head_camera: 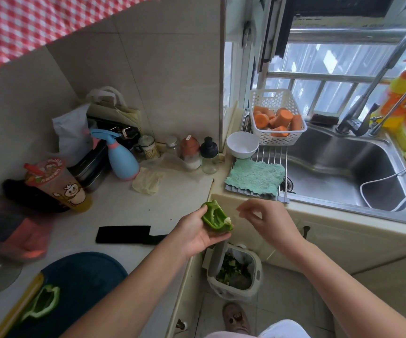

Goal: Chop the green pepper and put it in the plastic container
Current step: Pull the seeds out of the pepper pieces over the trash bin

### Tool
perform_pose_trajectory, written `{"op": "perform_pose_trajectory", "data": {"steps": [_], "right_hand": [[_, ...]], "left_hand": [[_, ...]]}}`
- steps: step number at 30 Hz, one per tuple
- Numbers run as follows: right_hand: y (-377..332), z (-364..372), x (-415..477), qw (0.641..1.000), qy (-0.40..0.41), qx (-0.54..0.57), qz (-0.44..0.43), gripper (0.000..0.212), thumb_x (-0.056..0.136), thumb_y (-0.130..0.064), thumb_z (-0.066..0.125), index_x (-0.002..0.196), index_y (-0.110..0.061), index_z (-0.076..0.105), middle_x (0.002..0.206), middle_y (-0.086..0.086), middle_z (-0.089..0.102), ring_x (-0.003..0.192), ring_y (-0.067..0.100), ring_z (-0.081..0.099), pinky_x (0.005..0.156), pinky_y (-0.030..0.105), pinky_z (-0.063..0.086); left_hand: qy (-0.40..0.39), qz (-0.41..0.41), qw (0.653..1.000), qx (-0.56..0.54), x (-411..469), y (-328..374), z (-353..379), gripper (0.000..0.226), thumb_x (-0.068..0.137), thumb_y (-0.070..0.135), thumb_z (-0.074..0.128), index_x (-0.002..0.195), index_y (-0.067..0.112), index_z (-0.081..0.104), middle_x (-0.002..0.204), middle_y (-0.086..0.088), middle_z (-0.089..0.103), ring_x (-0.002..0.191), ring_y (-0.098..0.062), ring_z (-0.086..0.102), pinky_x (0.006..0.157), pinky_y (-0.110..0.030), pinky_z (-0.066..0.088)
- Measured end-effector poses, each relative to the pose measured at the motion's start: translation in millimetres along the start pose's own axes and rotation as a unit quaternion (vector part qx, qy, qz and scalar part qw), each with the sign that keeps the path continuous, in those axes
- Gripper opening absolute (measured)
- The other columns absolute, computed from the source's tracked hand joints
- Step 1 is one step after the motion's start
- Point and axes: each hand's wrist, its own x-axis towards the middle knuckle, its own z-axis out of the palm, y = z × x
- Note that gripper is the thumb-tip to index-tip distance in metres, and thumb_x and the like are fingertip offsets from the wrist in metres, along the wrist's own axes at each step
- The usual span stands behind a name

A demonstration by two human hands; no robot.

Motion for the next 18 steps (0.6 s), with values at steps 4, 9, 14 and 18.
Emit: {"op": "perform_pose_trajectory", "data": {"steps": [4,9,14,18], "right_hand": [[-18.0,1.6,5.0,0.998,-0.04,0.03,0.038,0.018,0.084,-0.035,0.068,0.093,-0.021,0.073,0.087,-0.01,0.071,0.077,-0.002,0.062,0.07,0.01,0.048],[-26.3,18.9,11.7,0.985,-0.046,0.118,0.12,0.014,0.08,-0.028,0.074,0.088,-0.017,0.075,0.081,-0.005,0.072,0.073,0.003,0.066,0.065,0.019,0.055],[-22.8,24.9,13.3,0.974,-0.016,0.161,0.161,0.011,0.078,-0.025,0.076,0.084,-0.015,0.076,0.079,-0.004,0.072,0.072,0.007,0.068,0.065,0.024,0.057],[-19.9,20.3,12.4,0.969,-0.026,0.181,0.165,0.011,0.077,-0.023,0.076,0.083,-0.014,0.076,0.076,-0.003,0.073,0.073,0.007,0.069,0.067,0.022,0.056]], "left_hand": [[0.0,0.025,0.999,0.044,2.0,-6.0,1.9,0.039,0.101,0.031,0.035,0.122,0.002,0.051,0.121,-0.028,0.056,0.104,-0.039,0.058,0.084,-0.048,0.051],[-0.044,0.077,0.994,0.062,-2.5,-16.1,7.4,0.037,0.1,0.034,0.036,0.115,0.009,0.058,0.117,-0.022,0.06,0.108,-0.034,0.06,0.097,-0.049,0.046],[-0.077,0.129,0.985,0.083,-6.6,-22.3,7.5,0.036,0.099,0.031,0.036,0.123,0.011,0.054,0.121,-0.019,0.06,0.111,-0.032,0.06,0.1,-0.047,0.044],[-0.084,0.151,0.978,0.114,-7.9,-25.2,8.1,0.035,0.099,0.031,0.036,0.124,0.014,0.054,0.119,-0.017,0.062,0.109,-0.029,0.062,0.1,-0.046,0.045]]}}
